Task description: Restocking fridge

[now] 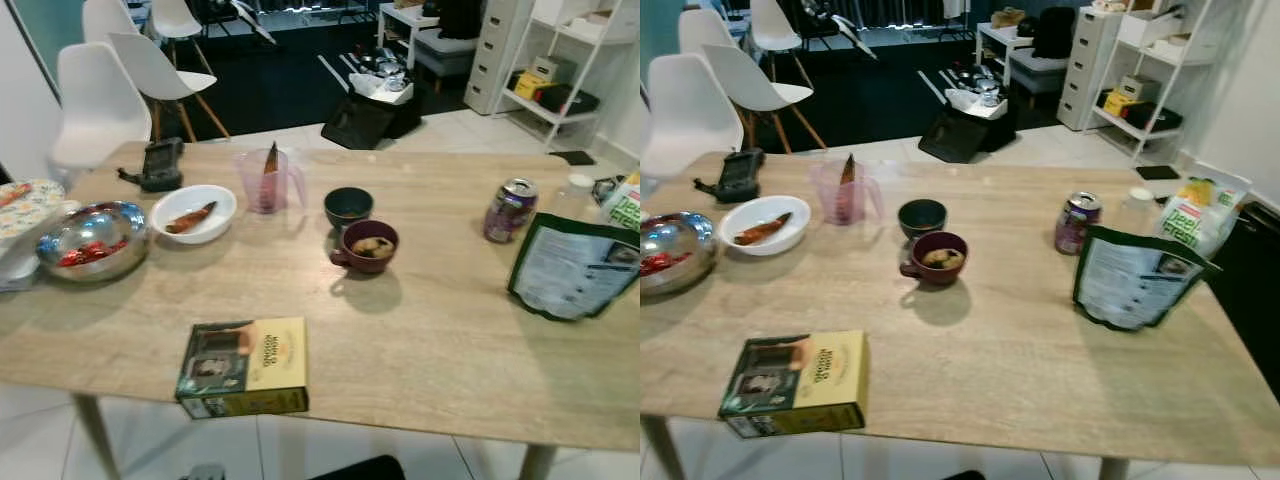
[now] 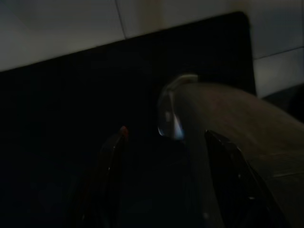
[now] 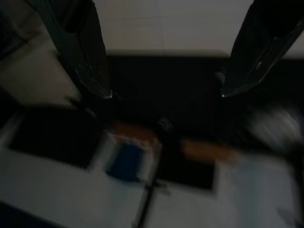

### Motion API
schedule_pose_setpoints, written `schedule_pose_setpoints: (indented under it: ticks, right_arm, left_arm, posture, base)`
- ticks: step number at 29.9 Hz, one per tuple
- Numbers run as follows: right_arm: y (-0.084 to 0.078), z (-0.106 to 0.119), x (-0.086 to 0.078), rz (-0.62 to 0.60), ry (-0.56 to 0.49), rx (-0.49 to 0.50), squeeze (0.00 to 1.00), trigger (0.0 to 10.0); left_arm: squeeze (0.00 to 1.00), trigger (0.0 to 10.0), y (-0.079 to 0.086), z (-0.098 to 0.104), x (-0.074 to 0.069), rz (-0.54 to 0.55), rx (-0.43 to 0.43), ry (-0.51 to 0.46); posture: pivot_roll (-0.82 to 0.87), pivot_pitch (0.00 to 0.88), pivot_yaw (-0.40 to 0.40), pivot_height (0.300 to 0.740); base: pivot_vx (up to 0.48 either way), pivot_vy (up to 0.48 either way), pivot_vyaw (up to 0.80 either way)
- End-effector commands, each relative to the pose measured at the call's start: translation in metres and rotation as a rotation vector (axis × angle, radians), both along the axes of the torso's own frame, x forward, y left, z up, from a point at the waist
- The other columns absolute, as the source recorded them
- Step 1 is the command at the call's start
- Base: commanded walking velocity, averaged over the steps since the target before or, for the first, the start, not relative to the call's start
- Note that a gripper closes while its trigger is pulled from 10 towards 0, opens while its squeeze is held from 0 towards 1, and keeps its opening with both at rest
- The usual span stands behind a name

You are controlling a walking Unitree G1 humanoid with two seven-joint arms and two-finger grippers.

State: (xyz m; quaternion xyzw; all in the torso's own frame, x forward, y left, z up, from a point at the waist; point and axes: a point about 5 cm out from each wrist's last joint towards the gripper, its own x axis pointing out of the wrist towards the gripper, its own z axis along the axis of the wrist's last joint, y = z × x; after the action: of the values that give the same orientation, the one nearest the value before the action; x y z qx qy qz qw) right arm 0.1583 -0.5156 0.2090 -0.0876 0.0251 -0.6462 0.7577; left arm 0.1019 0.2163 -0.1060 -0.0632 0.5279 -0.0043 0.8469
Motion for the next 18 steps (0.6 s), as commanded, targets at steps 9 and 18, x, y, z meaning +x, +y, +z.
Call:
schedule_pose_setpoints:
  ticks: [9,18]
  right_arm:
    - [0.073,0.059,0.126,0.845,-0.363,-0.023,0.0,10.0]
    - [0.125,0.087,0.175,1.125,-0.382,-0.052,0.0,10.0]
  left_arm:
    - [0.0,10.0,0.001,-0.001,-0.005,0.012,-0.005,0.016]
    - [0.0,10.0,-0.001,-0.002,-0.007,0.011,-0.013,0.015]
  posture:
    - [-0.01,0.0,-0.012,0.74]
    - [0.0,0.0,-0.026,0.74]
  base:
    - [0.0,0.0,-0.08]
    - [0.0,0.0,-0.78]
